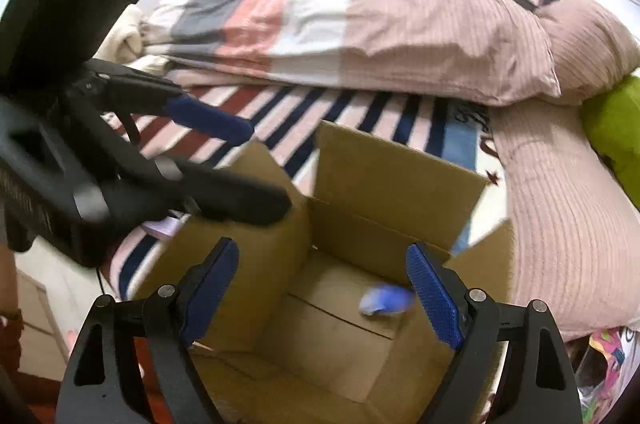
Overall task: Organize rigid objects
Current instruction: 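Carry the lens case into the cardboard box and open the right gripper, then grasp the gold bar-shaped box with the right gripper, then lower the gold box into the cardboard box and release it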
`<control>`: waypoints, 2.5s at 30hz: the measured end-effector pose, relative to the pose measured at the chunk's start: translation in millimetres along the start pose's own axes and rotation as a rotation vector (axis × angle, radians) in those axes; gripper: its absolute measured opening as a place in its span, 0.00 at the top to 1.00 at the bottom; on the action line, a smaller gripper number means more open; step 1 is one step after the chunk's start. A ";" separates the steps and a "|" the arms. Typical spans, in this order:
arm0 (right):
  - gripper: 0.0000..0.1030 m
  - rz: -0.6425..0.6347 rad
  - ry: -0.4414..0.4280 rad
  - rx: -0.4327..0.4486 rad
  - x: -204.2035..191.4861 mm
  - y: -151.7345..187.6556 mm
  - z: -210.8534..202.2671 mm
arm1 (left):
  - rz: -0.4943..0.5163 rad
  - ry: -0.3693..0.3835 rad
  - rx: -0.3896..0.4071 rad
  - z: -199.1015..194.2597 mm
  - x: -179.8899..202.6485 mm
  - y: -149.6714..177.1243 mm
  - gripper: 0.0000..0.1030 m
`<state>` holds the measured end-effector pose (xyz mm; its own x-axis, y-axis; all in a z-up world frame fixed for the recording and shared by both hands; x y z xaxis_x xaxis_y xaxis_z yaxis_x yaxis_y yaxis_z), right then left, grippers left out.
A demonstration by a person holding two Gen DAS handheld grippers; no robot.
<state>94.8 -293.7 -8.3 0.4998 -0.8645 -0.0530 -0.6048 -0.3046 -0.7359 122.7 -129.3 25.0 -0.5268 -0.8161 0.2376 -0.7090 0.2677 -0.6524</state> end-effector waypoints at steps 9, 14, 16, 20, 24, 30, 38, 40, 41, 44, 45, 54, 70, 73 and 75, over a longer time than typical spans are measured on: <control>0.00 -0.184 -0.122 0.184 -110.3 -25.6 0.5 | -0.112 -0.182 0.109 -71.2 -94.8 70.2 0.21; 0.00 -0.212 -0.300 0.100 -178.1 -19.7 40.5 | -0.170 -0.292 0.137 -82.5 -135.9 124.3 0.21; 0.00 -0.195 -0.319 0.055 -192.0 -6.0 59.3 | -0.195 -0.288 0.149 -82.3 -145.8 144.6 0.21; 0.00 -0.117 -0.335 -0.055 -202.2 34.5 108.0 | -0.241 -0.331 0.174 -79.0 -158.0 181.8 0.21; 0.01 0.032 -0.140 -0.132 -186.5 71.3 152.2 | -0.294 -0.381 0.177 -71.9 -162.4 213.7 0.21; 0.16 0.198 -0.071 -0.117 -178.8 90.8 166.0 | -0.360 -0.399 0.178 -69.1 -164.0 240.3 0.21; 0.76 0.145 -0.020 -0.147 -167.2 88.4 156.2 | -0.287 -0.418 0.180 -69.2 -152.7 231.2 0.21; 0.85 0.112 -0.008 -0.152 -161.8 89.7 147.9 | -0.275 -0.413 0.181 -68.3 -151.0 226.3 0.21; 0.86 0.099 -0.009 -0.160 -158.6 89.4 144.1 | -0.274 -0.405 0.184 -67.9 -150.3 224.5 0.21; 0.87 0.047 -0.001 -0.182 -150.7 92.4 135.4 | -0.259 -0.388 0.180 -63.0 -143.7 219.5 0.21; 0.87 0.034 0.015 -0.190 -149.8 94.4 136.0 | -0.249 -0.389 0.176 -60.9 -140.7 218.2 0.21; 0.85 0.019 0.048 -0.197 -151.6 109.8 139.4 | -0.250 -0.341 0.150 -46.4 -128.5 211.5 0.21; 0.87 -0.142 -0.229 0.072 -191.3 20.9 71.6 | -0.265 -0.016 0.254 -69.6 -103.9 137.7 0.56; 0.87 -0.164 -0.258 0.118 -190.1 2.8 54.2 | -0.241 0.060 0.283 -72.6 -91.7 111.7 0.69; 0.87 -0.158 -0.255 0.134 -179.7 -7.2 43.0 | -0.219 0.114 0.282 -69.1 -78.8 93.6 0.74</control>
<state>36.0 -119.0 -22.5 0.7302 -0.6777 -0.0863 -0.4290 -0.3565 -0.8300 65.5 -4.5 -5.0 -0.4368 -0.7718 0.4621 -0.6624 -0.0716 -0.7457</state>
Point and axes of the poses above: each gripper's, at about its wrist camera, not at the fingertips, and z roughly the way its jaws point, x to its right, y to its underside, the point moved 1 cm from there along z, roughly the way its jaws point, and after that the axes turned 7 degrees about x, right-handed, at the moved point
